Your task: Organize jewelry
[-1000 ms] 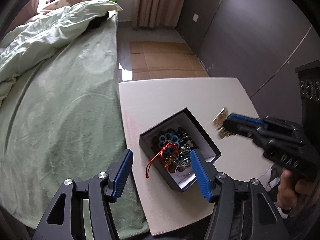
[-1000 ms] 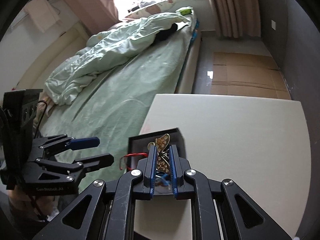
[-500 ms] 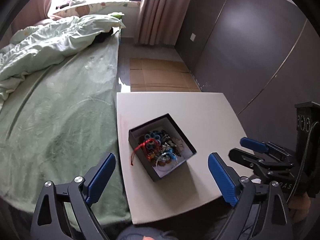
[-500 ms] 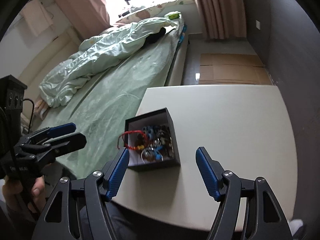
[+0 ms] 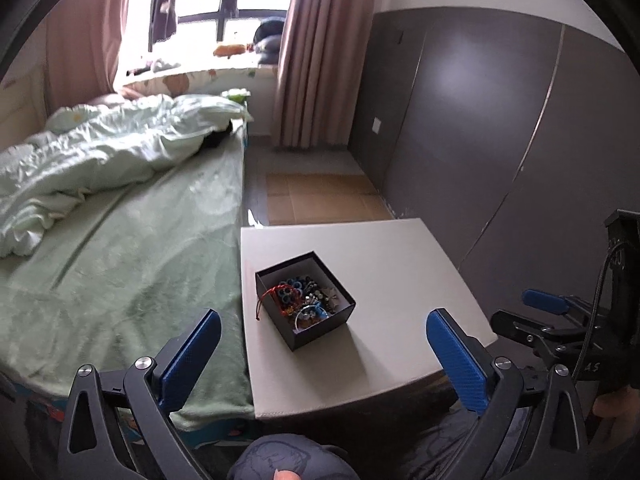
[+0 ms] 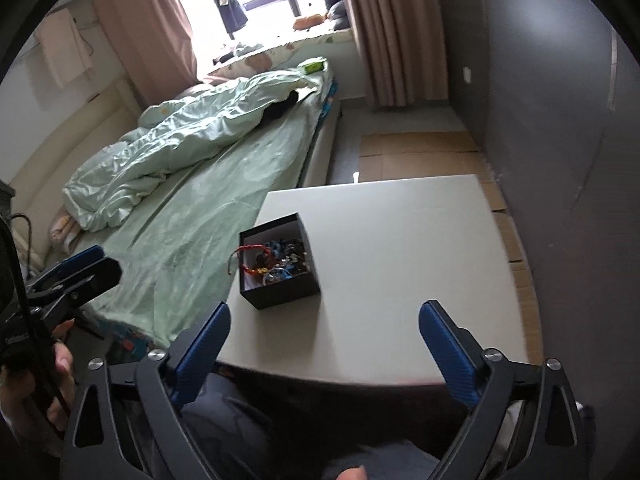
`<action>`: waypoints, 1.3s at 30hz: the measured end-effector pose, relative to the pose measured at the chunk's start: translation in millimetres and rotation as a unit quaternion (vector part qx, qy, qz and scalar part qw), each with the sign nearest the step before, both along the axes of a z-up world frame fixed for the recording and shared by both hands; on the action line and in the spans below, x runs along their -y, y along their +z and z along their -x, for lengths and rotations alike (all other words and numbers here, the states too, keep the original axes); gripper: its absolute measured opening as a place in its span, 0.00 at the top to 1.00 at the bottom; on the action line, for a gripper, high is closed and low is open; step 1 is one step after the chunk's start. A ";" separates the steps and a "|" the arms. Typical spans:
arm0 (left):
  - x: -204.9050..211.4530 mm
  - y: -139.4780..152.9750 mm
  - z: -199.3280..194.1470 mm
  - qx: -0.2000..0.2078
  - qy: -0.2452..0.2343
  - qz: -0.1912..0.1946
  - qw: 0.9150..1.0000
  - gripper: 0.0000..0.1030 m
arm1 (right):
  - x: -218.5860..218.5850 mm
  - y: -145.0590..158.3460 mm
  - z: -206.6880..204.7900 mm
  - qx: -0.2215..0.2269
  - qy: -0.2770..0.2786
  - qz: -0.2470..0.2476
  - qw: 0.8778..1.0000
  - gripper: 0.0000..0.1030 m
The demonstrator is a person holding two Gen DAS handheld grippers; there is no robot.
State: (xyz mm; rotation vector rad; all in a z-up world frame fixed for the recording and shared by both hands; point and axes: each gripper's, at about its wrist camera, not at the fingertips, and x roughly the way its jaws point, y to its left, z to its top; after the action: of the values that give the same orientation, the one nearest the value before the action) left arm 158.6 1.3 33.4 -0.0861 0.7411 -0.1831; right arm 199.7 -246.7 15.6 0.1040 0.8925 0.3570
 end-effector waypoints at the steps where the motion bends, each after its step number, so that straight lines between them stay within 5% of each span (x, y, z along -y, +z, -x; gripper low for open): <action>1: 1.3 3.1 7.5 0.008 0.002 -0.003 1.000 0.00 | 2.3 2.5 5.0 0.003 -0.004 0.002 1.000 0.01; 18: 25.1 18.4 113.3 0.095 0.004 -0.014 0.995 0.00 | 30.4 19.4 106.8 0.055 -0.048 0.012 0.997 0.00; 39: 57.3 1.8 169.4 0.113 -0.043 -0.010 0.993 0.00 | 41.3 12.1 200.9 0.107 -0.069 0.040 0.991 0.00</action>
State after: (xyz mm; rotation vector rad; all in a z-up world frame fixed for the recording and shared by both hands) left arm -10.8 -56.0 35.3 -0.0132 0.5217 -0.2624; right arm -1.2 -288.0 27.7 0.0515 0.6814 0.1984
